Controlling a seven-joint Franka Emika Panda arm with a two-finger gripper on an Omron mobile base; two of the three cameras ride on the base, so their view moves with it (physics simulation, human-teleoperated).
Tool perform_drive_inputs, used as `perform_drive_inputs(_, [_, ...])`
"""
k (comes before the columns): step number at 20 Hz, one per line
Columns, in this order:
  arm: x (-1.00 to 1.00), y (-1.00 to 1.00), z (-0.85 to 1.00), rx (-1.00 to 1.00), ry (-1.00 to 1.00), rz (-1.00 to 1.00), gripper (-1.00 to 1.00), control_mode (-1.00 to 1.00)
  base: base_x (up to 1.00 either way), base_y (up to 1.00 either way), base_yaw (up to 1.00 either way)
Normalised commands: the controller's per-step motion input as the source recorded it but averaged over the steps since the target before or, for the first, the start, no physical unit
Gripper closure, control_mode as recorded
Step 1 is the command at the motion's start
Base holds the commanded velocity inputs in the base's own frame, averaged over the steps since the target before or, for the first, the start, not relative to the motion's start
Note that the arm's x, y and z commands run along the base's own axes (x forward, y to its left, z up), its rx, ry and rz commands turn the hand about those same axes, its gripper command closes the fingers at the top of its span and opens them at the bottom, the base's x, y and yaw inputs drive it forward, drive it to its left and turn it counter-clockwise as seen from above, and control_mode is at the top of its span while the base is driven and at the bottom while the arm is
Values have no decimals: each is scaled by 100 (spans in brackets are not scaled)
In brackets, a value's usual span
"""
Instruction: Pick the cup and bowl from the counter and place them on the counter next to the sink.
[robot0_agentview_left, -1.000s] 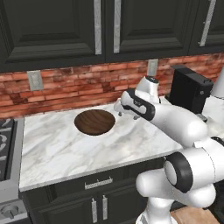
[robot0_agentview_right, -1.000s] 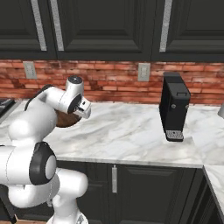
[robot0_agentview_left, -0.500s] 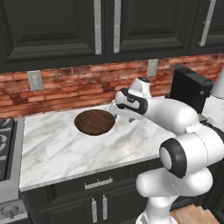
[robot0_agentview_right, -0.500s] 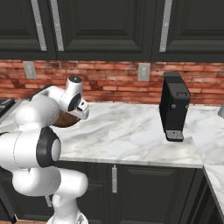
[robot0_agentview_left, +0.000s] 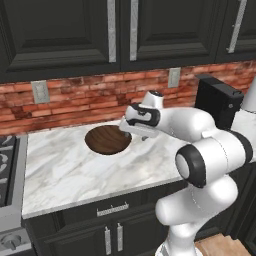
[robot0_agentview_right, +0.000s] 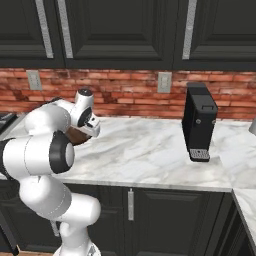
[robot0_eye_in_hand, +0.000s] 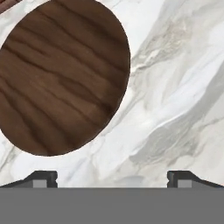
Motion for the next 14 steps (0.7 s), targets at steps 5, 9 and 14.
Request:
perform_drive_inputs(5, [37,0,-22,0,2,-3,-100,-100,0,0,0])
perform_drive_inputs(9, [39,0,-23,0,0,-3,-100,-100,0,0,0])
perform_drive_inputs(14, [46,0,-17,0,0,-2,-100,-100,0,0,0])
